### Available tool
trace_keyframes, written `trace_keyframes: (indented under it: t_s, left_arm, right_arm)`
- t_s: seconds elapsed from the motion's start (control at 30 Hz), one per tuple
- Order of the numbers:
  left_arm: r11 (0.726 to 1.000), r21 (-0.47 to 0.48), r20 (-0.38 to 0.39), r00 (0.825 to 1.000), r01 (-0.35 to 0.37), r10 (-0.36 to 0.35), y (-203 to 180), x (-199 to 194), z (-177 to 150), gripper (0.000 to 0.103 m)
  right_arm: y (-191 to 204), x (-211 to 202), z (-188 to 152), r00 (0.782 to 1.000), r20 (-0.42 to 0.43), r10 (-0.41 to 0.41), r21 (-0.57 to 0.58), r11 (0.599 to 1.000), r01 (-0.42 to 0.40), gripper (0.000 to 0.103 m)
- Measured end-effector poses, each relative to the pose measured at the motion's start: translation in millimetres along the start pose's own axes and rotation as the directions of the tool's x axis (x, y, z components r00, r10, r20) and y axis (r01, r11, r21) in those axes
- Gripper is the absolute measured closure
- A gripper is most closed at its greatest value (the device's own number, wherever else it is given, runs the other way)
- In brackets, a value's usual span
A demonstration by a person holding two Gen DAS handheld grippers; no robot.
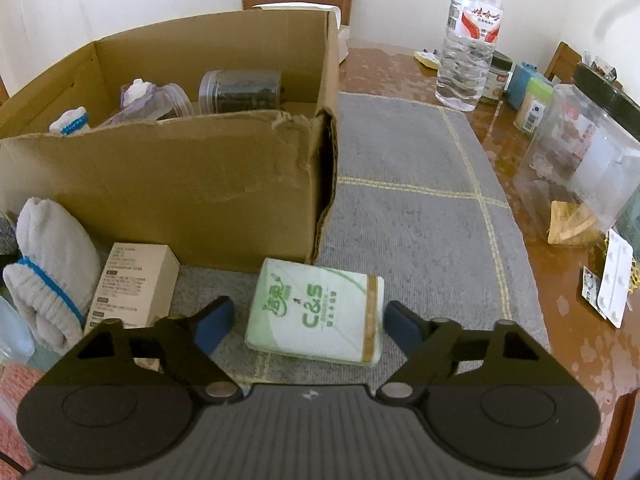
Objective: Organize objects
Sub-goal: 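Grasp the grey knit sock with the left tool while the right tool grasps the C&S tissue pack, then carry the grey sock and tissue pack over the box and release both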
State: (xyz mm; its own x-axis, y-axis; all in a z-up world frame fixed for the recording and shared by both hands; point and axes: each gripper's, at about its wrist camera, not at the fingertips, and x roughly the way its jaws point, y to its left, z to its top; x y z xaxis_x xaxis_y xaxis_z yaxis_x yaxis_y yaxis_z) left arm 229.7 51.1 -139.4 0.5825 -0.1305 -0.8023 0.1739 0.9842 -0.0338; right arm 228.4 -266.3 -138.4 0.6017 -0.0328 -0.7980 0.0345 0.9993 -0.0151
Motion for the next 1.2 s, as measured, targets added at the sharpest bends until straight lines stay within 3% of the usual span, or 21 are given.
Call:
trace_keyframes:
  t_s: [0.17, 0.57, 0.77, 1.2]
  left_arm:
    - [1.0, 0.021, 0.012, 1.0, -0.013, 0.013, -5, -2, -4, 0.047]
    - [0.998, 0.044, -0.029, 0.999, 0.037, -0.036, 9, -16, -3, 0.049]
    - [0.994, 0.078, -0.053, 0.996, 0.075, -0.071, 18, -38, 2, 0.049]
    - [0.962, 0.209, -0.077, 0.984, 0.176, -0.164, 16, -110, 44, 0.049]
  right_arm:
    - [1, -1, 2, 1.0, -0.007, -0.015, 0.008, 1.0, 0.015, 0.032]
    - [2, -13, 5, 0.998, -0.049, -0.038, 0.004, 0.999, 0.039, 0.033]
    - [3, -34, 6, 0.998, -0.066, -0.013, 0.012, 1.0, 0.014, 0.033]
    - [4, -104, 38, 0.996, -0.03, 0.084, -0.103, 0.991, -0.086, 0.033]
